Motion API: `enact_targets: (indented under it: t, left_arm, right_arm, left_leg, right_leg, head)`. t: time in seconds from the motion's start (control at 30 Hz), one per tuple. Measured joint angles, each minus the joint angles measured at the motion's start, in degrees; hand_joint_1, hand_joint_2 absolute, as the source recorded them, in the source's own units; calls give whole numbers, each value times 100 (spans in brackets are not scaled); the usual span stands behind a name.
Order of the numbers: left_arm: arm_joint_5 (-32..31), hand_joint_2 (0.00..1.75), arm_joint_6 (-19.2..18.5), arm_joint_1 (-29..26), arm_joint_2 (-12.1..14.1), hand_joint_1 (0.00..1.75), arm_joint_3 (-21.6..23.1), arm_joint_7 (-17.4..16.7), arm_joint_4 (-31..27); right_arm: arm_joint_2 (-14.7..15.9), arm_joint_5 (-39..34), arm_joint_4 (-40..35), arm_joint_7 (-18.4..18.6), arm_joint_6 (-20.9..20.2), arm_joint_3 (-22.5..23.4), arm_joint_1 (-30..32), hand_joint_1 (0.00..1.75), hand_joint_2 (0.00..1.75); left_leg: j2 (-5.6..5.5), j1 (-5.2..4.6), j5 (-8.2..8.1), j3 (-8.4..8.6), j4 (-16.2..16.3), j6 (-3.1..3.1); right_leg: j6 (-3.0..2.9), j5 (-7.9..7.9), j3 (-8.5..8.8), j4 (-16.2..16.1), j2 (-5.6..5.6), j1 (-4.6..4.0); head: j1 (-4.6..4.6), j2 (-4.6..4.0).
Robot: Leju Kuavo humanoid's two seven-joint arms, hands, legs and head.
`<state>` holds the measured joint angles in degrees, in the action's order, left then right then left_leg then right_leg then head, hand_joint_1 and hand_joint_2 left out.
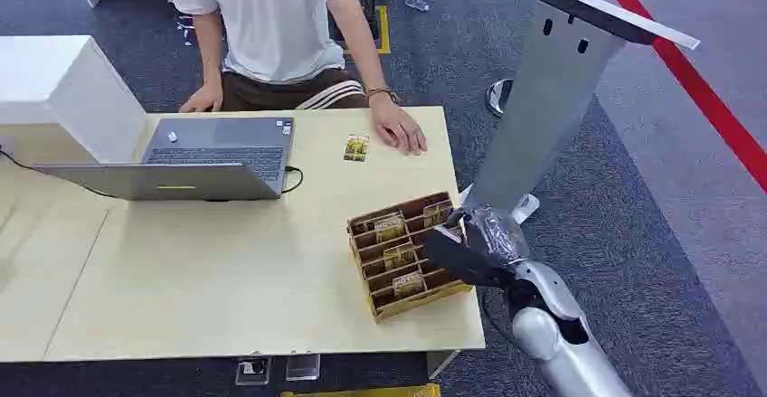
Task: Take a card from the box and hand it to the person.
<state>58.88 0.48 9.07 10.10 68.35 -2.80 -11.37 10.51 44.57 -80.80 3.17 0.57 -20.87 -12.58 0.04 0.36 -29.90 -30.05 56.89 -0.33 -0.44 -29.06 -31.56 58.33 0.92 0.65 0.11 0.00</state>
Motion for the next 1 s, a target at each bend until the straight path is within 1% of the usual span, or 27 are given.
enact_targets:
  t: [0.07, 0.17, 0.23, 0.27, 0.3, 0.53, 0.77, 0.9, 0.93, 1.0]
  left_arm:
    - [0, 0, 0, 0, 0, 0, 0, 0, 0]
    - [0, 0, 0, 0, 0, 0, 0, 2, 0]
    - [0, 0, 0, 0, 0, 0, 0, 2, 0]
    - [0, 0, 0, 0, 0, 0, 0, 2, 0]
    - [0, 0, 0, 0, 0, 0, 0, 2, 0]
    - [0, 0, 0, 0, 0, 0, 0, 2, 0]
    - [4, 0, 0, 0, 0, 0, 0, 2, 0]
    - [2, 0, 0, 3, 0, 0, 0, 2, 0]
    - [-7, 0, 0, 5, 0, 0, 2, 2, 0]
    - [-15, 0, -4, 7, 0, 0, 7, 2, 0]
  right_arm:
    - [0, -9, 20, -2, 0, -4, -1, 93, 175]
    - [-13, -20, 70, -7, 0, -15, -1, 87, 175]
    - [-24, -39, 98, -11, 0, -22, -4, 87, 175]
    - [-31, -57, 114, -11, 0, -24, -4, 93, 175]
    - [-37, -66, 127, -15, 0, -28, -4, 94, 175]
    - [-55, -74, 214, -20, 0, -42, -22, 94, 175]
    - [-79, -74, 293, -39, 0, -68, -72, 91, 175]
    - [-81, -76, 334, -50, 9, -83, -104, 79, 175]
    - [-81, -79, 341, -50, 11, -83, -109, 80, 175]
    - [-81, -83, 347, -50, 20, -83, -110, 75, 175]
  left_leg:
    - [0, 0, 0, 0, 0, 0]
    - [0, 0, 0, 0, 0, 0]
    - [0, 0, 0, 0, 0, 0]
    - [0, 0, 0, 0, 0, 0]
    - [0, 0, 0, 0, 0, 0]
    - [0, 0, 0, 0, 0, 0]
    - [0, 0, 0, 1, 0, 0]
    - [0, 0, 0, 2, 0, 0]
    - [0, 0, 0, 2, 0, 0]
    - [0, 0, 0, 3, 0, 0]
  right_leg:
    - [0, 0, 0, 0, 0, 0]
    - [0, 0, 0, 0, 0, 0]
    - [0, 0, 0, 0, 0, 0]
    - [0, 0, 0, 0, 0, 0]
    - [0, 0, 0, 0, 0, 0]
    - [0, 0, 0, 0, 0, 0]
    - [0, 0, 0, 0, 0, 0]
    - [0, 0, 0, 0, 0, 0]
    - [0, 0, 0, 0, 0, 0]
    - [0, 0, 0, 0, 0, 0]
  head:
    - [2, 0]
    - [4, 0]
    - [4, 0]
    - [2, 0]
    - [4, 0]
    - [4, 0]
    - [0, 0]
    - [2, 0]
    - [2, 0]
    - [0, 0]
